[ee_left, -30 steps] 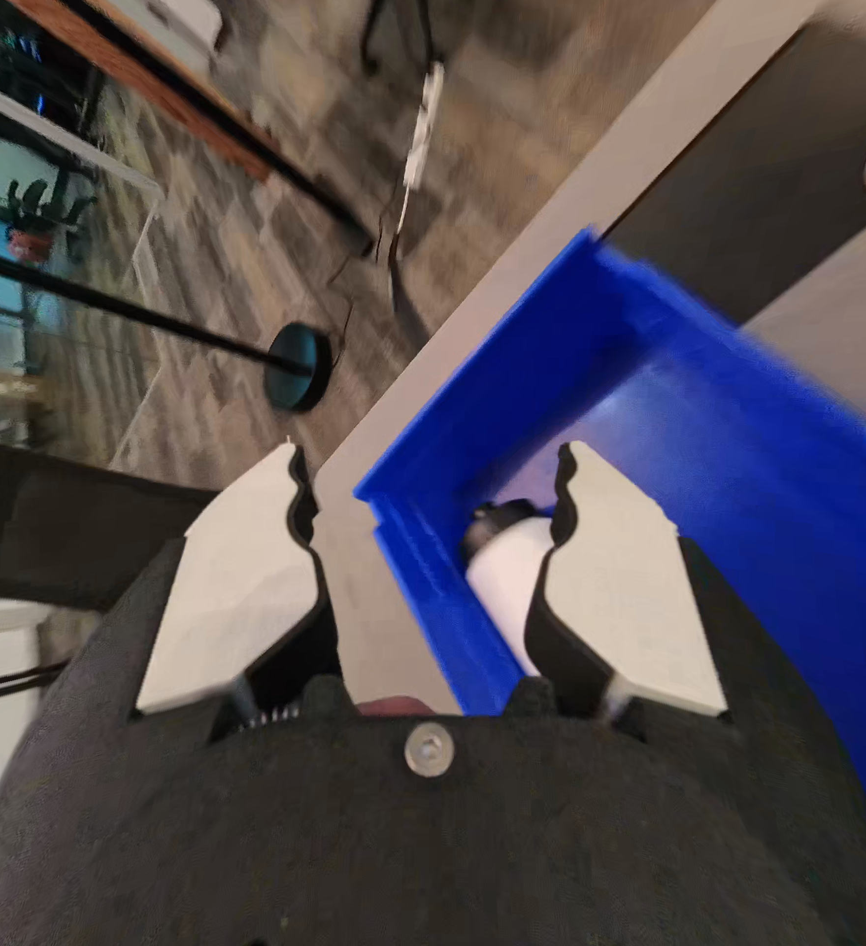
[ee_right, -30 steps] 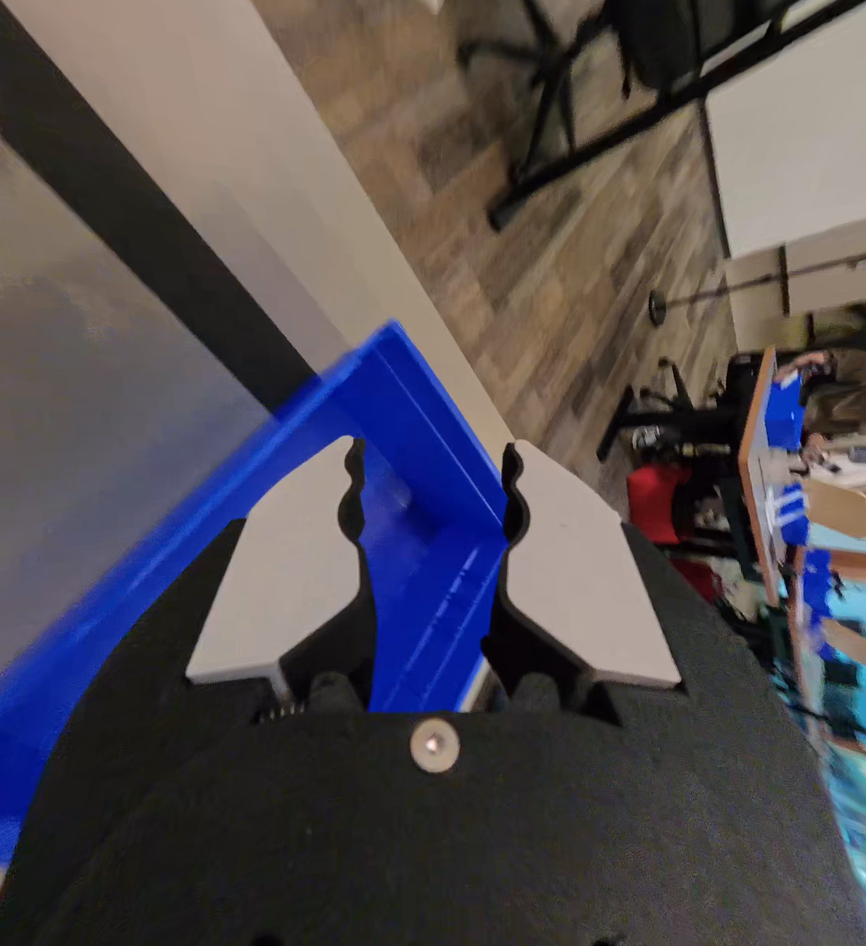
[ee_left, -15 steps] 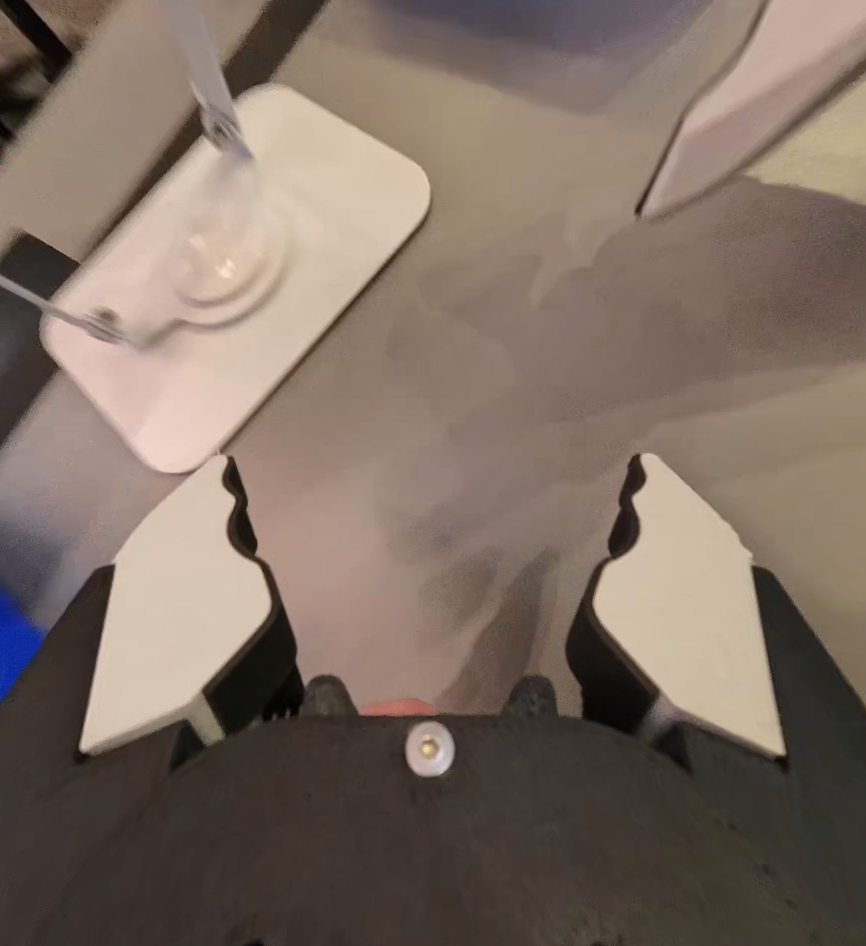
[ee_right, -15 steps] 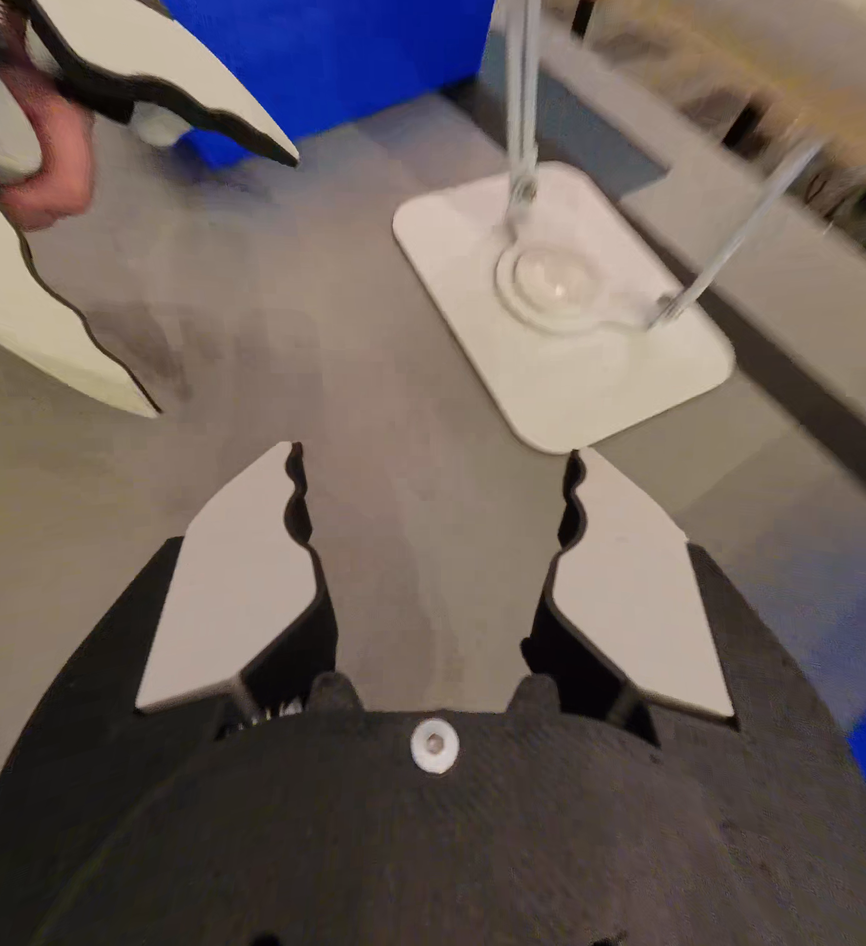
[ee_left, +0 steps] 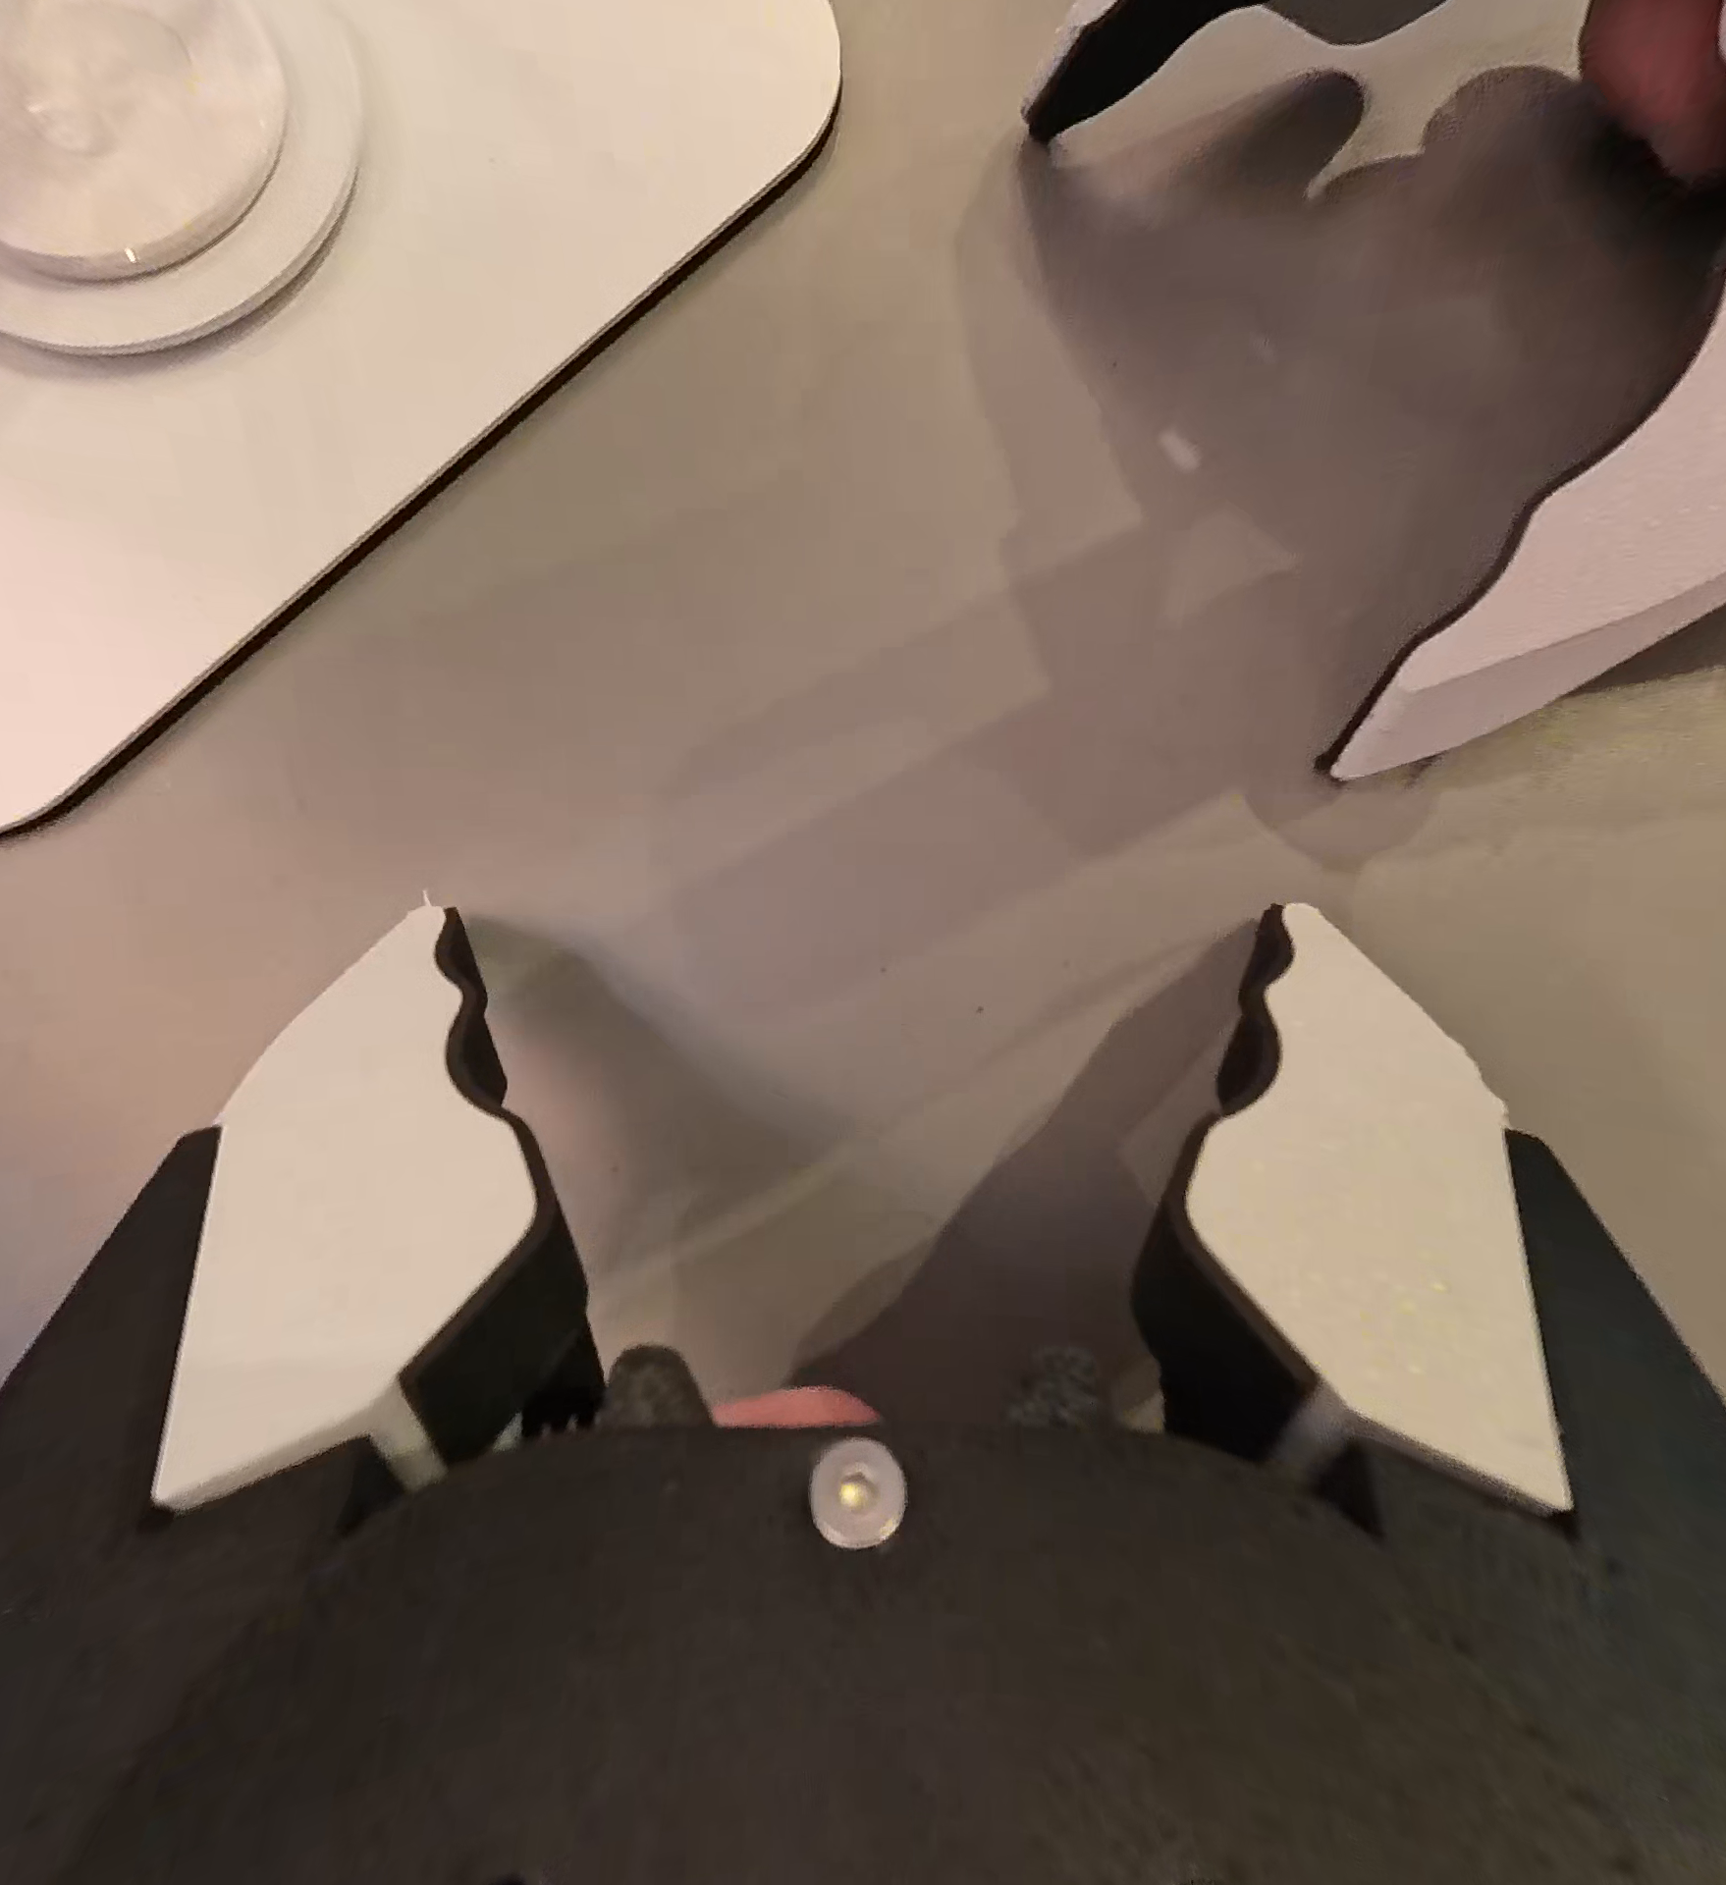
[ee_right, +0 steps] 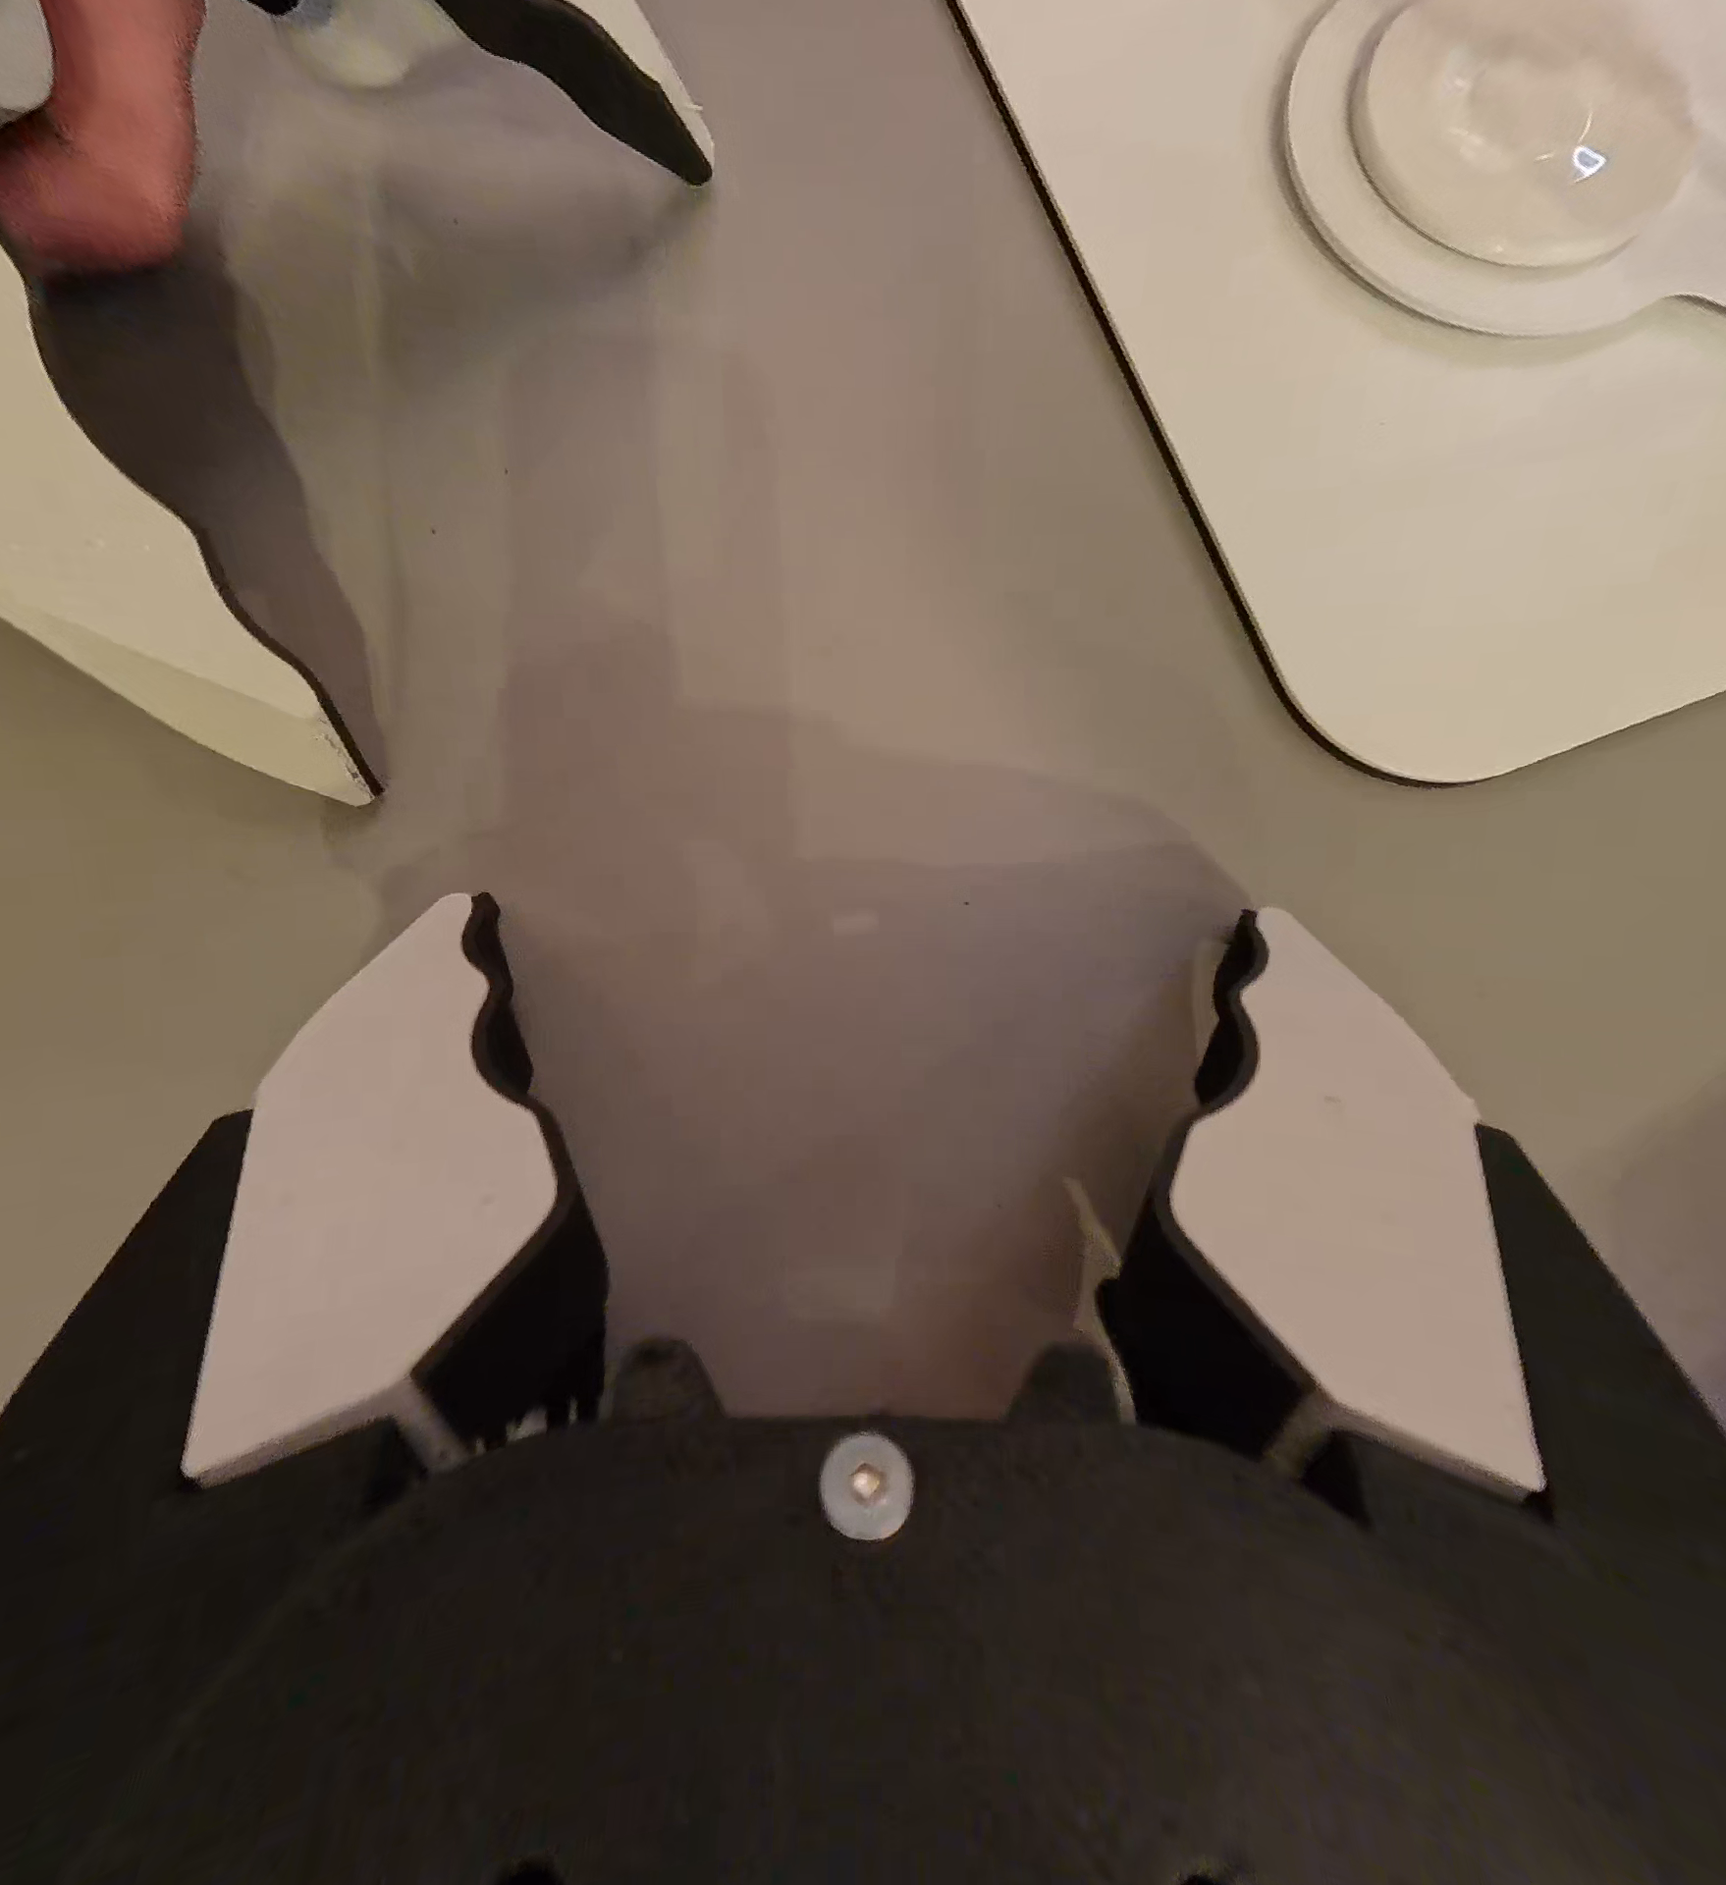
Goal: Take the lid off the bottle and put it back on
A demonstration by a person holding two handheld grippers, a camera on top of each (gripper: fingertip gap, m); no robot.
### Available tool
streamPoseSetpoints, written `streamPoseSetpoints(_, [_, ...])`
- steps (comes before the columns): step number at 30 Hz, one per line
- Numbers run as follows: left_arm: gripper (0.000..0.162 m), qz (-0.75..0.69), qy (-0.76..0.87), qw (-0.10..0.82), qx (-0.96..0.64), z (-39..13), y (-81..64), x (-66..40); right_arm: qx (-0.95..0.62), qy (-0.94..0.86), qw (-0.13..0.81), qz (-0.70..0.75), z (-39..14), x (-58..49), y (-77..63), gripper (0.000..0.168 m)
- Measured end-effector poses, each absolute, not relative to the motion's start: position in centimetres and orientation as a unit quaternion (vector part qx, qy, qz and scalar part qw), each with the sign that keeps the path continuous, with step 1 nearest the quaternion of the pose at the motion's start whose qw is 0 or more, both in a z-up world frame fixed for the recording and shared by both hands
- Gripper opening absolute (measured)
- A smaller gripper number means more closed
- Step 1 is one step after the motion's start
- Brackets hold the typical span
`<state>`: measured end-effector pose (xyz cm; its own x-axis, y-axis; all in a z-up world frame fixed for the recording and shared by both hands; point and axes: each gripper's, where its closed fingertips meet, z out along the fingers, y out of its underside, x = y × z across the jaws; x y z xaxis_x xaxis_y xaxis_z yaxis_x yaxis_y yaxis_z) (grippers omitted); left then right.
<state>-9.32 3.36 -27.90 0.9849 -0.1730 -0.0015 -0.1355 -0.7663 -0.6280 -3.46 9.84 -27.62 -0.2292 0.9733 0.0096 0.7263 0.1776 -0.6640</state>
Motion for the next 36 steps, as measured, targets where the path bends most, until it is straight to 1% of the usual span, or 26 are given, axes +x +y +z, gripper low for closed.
streamPoseSetpoints(9, [0.131, -0.027, 0.081, 0.339, -0.937, -27.8, 3.3, -9.2, -0.579, -0.734, 0.225, 0.275, -27.6, -3.4, 9.8, 0.129])
streamPoseSetpoints(10, [0.129, -0.029, 0.085, 0.341, -0.936, -27.8, 3.2, -9.1, -0.579, -0.734, 0.225, 0.275, -27.6, -3.4, 9.8, 0.129])
streamPoseSetpoints(11, [0.122, -0.035, 0.095, 0.344, -0.933, -27.6, 3.1, -8.8, -0.579, -0.734, 0.225, 0.275, -27.6, -3.4, 9.8, 0.129])
streamPoseSetpoints(12, [0.112, -0.044, 0.112, 0.350, -0.929, -27.4, 2.9, -8.4, -0.579, -0.734, 0.225, 0.275, -27.6, -3.4, 9.8, 0.129])
streamPoseSetpoints(13, [0.108, -0.053, 0.123, 0.358, -0.924, -27.1, 2.8, -8.0, -0.579, -0.734, 0.225, 0.275, -27.6, -3.4, 9.8, 0.129])
streamPoseSetpoints(14, [0.112, -0.057, 0.128, 0.370, -0.918, -26.7, 2.6, -7.9, -0.579, -0.734, 0.225, 0.275, -27.6, -3.4, 9.8, 0.129])
streamPoseSetpoints(15, [0.113, -0.068, 0.139, 0.382, -0.911, -26.1, 2.2, -7.6, -0.579, -0.734, 0.225, 0.275, -27.6, -3.4, 9.8, 0.129])
streamPoseSetpoints(18, [0.112, -0.066, 0.148, 0.395, -0.904, -23.1, 0.0, -8.5, -0.578, -0.735, 0.224, 0.275, -27.6, -3.4, 9.8, 0.128])
streamPoseSetpoints(20, [0.106, -0.051, 0.143, 0.421, -0.894, -19.2, -2.0, -10.0, -0.578, -0.735, 0.224, 0.275, -27.6, -3.4, 9.8, 0.128])
streamPoseSetpoints(21, [0.103, -0.027, 0.127, 0.434, -0.891, -17.2, -3.0, -11.6, -0.578, -0.735, 0.224, 0.275, -27.6, -3.4, 9.8, 0.129])
streamPoseSetpoints(24, [0.103, 0.089, 0.022, 0.445, -0.891, -12.5, -5.7, -19.7, -0.578, -0.735, 0.224, 0.275, -27.6, -3.4, 9.8, 0.129])
streamPoseSetpoints(25, [0.103, 0.127, -0.020, 0.434, -0.892, -11.8, -6.7, -22.9, -0.578, -0.735, 0.224, 0.275, -27.6, -3.4, 9.8, 0.129])
streamPoseSetpoints(27, [0.103, 0.156, -0.100, 0.395, -0.900, -12.3, -8.5, -28.5, -0.578, -0.735, 0.224, 0.275, -27.6, -3.4, 9.8, 0.129])
streamPoseSetpoints(30, [0.102, 0.165, -0.182, 0.319, -0.915, -15.3, -10.5, -34.7, -0.578, -0.735, 0.224, 0.275, -27.6, -3.4, 9.8, 0.129])
streamPoseSetpoints(32, [0.097, 0.171, -0.192, 0.269, -0.928, -17.6, -10.9, -37.1, -0.578, -0.735, 0.224, 0.275, -27.6, -3.4, 9.8, 0.129])
streamPoseSetpoints(34, [0.096, 0.187, -0.204, 0.214, -0.937, -19.7, -11.4, -39.2, -0.578, -0.735, 0.224, 0.275, -27.6, -3.4, 9.7, 0.129])
streamPoseSetpoints(36, [0.096, 0.167, -0.212, 0.162, -0.949, -22.0, -11.6, -39.8, -0.578, -0.735, 0.224, 0.275, -27.6, -3.4, 9.7, 0.129])
